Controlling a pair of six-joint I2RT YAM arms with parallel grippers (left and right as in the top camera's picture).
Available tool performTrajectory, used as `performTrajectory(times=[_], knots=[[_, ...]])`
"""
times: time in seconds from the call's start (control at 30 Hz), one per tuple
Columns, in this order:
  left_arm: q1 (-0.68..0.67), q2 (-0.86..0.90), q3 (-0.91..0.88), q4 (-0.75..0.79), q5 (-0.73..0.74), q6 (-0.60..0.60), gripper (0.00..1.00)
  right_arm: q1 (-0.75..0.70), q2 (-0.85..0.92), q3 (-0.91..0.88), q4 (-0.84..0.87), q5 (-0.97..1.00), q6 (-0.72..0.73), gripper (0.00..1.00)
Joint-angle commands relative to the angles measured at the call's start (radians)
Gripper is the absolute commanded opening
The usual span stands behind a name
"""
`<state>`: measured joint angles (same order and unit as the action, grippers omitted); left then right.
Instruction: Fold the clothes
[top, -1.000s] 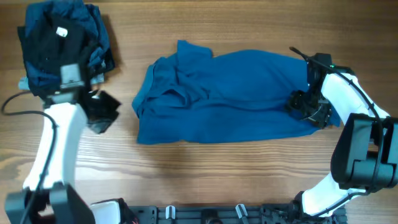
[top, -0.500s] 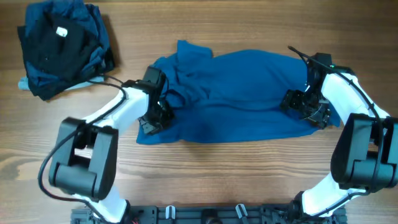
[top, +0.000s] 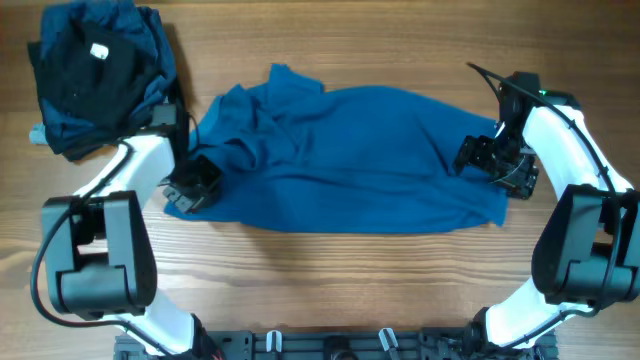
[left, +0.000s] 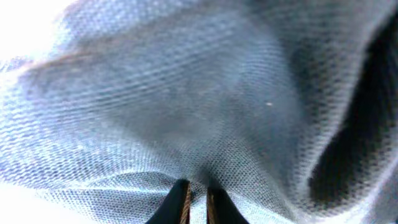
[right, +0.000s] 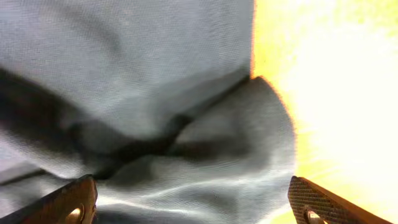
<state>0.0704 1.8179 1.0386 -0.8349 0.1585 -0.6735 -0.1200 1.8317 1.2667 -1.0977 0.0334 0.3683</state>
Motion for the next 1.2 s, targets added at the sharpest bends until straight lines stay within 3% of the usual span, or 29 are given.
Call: performTrajectory(times=[0.0,0.13,0.3,0.4,0.9,1.07,1.17], knots=[[0.090,0.029,-0.004,-0.015,-0.101,0.015,0.08,-0.005,0.014,0.016,-0.038,-0.003,0.031,0.99],[0.155,0.028,-0.004,-0.038,-0.100,0.015,0.08,-0.047,-0.038,0.016,-0.083,0.000,0.211,1.00],[0.155,0.028,-0.004,-0.048,-0.100,0.015,0.08,-0.168,-0.129,-0.002,-0.119,-0.064,0.093,1.00],[0.155,0.028,-0.004,-0.049,-0.100,0.015,0.11,-0.217,-0.128,-0.101,-0.036,-0.287,0.016,1.00],[0.155,0.028,-0.004,-0.048,-0.096,0.015,0.13,-0.242,-0.160,-0.343,0.216,-0.346,0.254,0.99],[0.155,0.028,-0.004,-0.048,-0.096,0.015,0.13,-0.242,-0.161,-0.341,0.278,-0.349,0.291,0.86],[0.155,0.028,-0.004,-0.040,-0.096,0.015,0.13,-0.242,-0.177,-0.341,0.298,-0.350,0.298,0.65]])
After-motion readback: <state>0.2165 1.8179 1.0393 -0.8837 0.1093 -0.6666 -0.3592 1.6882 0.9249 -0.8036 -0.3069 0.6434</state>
